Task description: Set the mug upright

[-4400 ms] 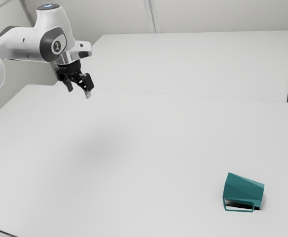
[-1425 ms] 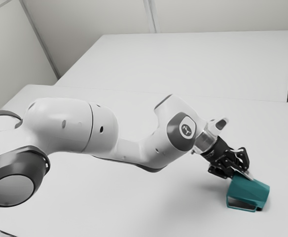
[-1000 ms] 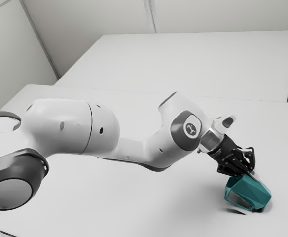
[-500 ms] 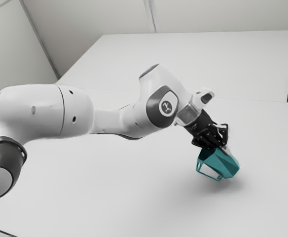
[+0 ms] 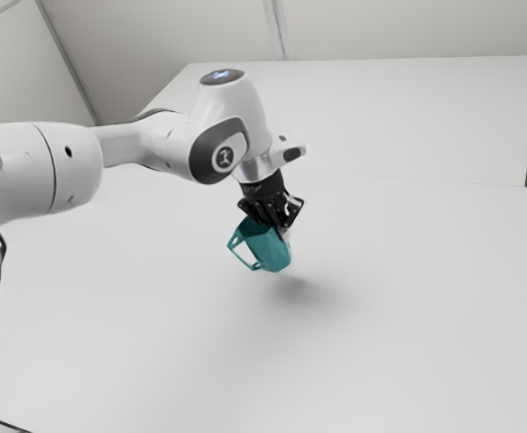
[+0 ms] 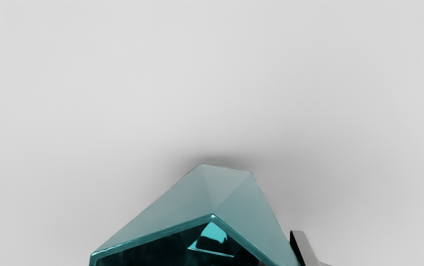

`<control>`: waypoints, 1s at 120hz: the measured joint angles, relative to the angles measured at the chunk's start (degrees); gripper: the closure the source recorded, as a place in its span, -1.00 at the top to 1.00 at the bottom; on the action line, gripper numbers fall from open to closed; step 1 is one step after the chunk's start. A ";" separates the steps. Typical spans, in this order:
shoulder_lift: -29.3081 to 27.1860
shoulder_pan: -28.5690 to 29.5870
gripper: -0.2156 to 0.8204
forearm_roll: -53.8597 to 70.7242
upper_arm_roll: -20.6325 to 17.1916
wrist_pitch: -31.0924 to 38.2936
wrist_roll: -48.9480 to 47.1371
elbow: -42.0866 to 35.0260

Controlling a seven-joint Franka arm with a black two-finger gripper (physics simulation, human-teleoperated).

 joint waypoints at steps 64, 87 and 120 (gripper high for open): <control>-1.18 15.79 -0.92 11.20 -2.17 -3.39 2.49 2.49; -0.80 18.34 -0.93 11.58 -1.02 -2.52 4.79 4.39; 4.22 18.33 -0.93 11.11 -0.54 -1.83 6.81 4.58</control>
